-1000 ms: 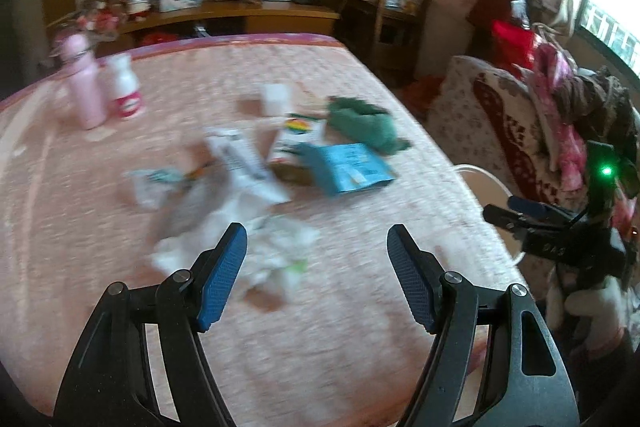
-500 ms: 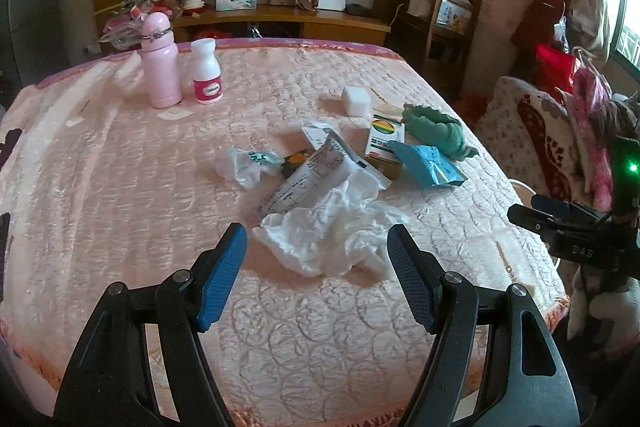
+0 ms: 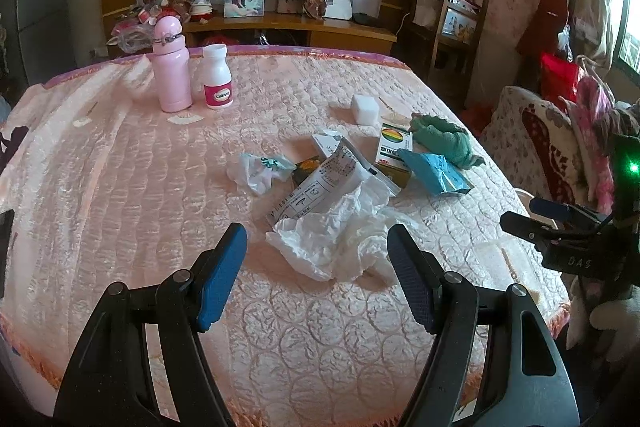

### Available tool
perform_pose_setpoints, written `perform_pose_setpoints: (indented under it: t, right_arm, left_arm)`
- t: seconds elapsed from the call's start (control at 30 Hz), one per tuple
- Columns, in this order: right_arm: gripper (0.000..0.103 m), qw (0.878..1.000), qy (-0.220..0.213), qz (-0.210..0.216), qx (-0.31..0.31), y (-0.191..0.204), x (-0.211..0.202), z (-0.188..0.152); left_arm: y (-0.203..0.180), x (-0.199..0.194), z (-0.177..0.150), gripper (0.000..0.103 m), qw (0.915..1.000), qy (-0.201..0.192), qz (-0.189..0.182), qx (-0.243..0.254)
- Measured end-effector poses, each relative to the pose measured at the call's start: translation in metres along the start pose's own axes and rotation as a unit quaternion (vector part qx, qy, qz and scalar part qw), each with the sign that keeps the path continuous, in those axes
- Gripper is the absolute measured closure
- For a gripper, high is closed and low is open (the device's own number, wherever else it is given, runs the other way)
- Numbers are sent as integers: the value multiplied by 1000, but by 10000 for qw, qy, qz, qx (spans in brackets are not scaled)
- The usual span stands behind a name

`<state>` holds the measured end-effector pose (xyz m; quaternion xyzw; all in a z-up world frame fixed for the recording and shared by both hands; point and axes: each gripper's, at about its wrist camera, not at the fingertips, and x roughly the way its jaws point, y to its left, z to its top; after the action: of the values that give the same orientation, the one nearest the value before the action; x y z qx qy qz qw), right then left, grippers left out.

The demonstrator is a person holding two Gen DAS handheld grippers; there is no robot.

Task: Collect trash
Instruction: 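Move both open tools back over the trash on the bed, then grasp white tissues with the left tool while the right tool grasps the green-and-white packet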

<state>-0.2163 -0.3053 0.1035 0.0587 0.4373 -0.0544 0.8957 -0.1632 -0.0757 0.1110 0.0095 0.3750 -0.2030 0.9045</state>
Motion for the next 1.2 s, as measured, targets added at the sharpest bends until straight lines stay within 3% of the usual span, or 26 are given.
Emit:
perform_pose_setpoints:
  t: [0.17, 0.3, 0.63, 0.93, 1.0, 1.07, 1.2]
  right_arm:
    - [18, 10000, 63, -7, 9, 2, 4, -1]
    - [18, 9999, 117, -18, 10, 1, 7, -3]
    - [18, 9995, 217, 160, 152, 0, 16, -9]
    - [18, 9989, 337, 230, 220, -2, 26, -9]
    - [18, 9987, 386, 275, 166, 2, 30, -9]
    - [18, 9985, 444, 306, 74, 9, 35, -10]
    - [18, 9967, 576, 576, -65, 26, 46, -9]
  left_arm:
    - [1, 3, -1, 31, 10000, 55, -66, 1]
    - [1, 11, -5, 31, 9992, 193, -336, -45]
    - [-13, 64, -5, 31, 9948, 616, -753, 306]
    - [-23, 107, -5, 33, 9922, 990, -610, 447]
    - [-15, 106, -4, 53, 9918, 976, -806, 163]
    - [-2, 104, -3, 82, 9895, 1080, -950, -144]
    - [17, 91, -1, 90, 9896, 1056, -889, -395]
